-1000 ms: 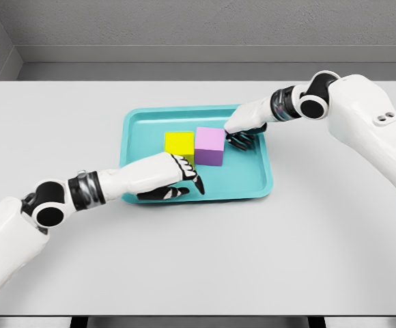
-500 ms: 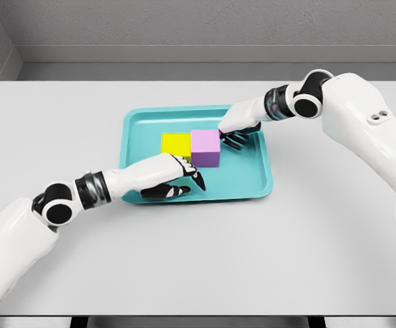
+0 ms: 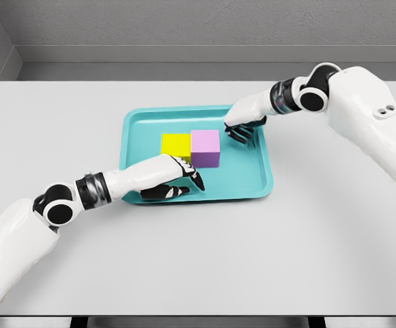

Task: Push two cubes

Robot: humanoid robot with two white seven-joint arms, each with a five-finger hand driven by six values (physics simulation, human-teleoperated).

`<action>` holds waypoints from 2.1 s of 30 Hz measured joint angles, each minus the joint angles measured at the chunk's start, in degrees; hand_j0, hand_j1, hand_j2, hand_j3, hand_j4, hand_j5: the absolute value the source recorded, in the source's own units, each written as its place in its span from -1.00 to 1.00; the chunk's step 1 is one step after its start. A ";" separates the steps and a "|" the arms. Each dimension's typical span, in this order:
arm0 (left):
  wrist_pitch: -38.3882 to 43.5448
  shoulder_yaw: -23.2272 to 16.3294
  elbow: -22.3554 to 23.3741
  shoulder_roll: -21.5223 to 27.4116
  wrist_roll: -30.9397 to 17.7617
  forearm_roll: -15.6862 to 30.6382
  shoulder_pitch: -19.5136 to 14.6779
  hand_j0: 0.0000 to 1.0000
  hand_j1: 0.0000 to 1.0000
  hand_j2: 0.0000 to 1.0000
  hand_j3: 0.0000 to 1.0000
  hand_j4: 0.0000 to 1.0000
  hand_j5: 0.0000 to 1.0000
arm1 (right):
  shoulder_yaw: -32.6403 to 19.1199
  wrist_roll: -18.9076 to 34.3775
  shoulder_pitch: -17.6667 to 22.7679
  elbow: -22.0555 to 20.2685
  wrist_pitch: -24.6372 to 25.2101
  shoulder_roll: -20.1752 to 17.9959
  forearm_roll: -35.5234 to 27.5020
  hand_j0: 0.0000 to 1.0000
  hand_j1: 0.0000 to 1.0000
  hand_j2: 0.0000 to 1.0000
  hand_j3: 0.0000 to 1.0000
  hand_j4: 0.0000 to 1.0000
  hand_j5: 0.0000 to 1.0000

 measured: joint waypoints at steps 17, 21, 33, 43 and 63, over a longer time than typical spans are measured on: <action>0.00 0.00 1.65 -0.08 0.03 0.08 -0.97 0.08 0.08 0.08 0.08 0.08 0.08 | 0.20 0.00 -1.41 -3.02 -0.01 -3.69 -0.45 -0.71 -0.71 -0.71 -0.71 -0.71 -0.71; 0.00 -0.02 1.91 -0.19 0.03 0.09 -0.97 0.08 0.08 0.08 0.08 0.08 0.08 | 0.79 0.00 -1.06 -3.96 -0.01 -3.67 -0.47 -0.71 -0.71 -0.71 -0.71 -0.71 -0.71; -0.01 -0.43 0.45 -0.35 -0.13 0.74 -1.32 0.08 0.08 0.08 0.08 0.08 0.08 | 3.81 0.00 -0.09 -5.64 -0.01 -3.26 -0.56 -0.71 -0.71 -0.71 -0.71 -0.71 -0.71; 0.00 -0.41 -4.09 0.53 -1.44 4.00 -0.79 0.06 0.06 0.06 0.06 0.06 0.06 | 3.88 0.00 0.18 -5.67 0.00 -2.97 -0.55 -0.71 -0.71 -0.71 -0.71 -0.71 -0.71; -0.03 -1.23 -11.47 20.66 -7.79 25.26 0.17 0.10 0.10 0.10 0.10 0.10 0.10 | 3.80 0.00 0.79 -5.67 -0.01 -0.75 -0.54 -0.71 -0.71 -0.71 -0.71 -0.71 -0.71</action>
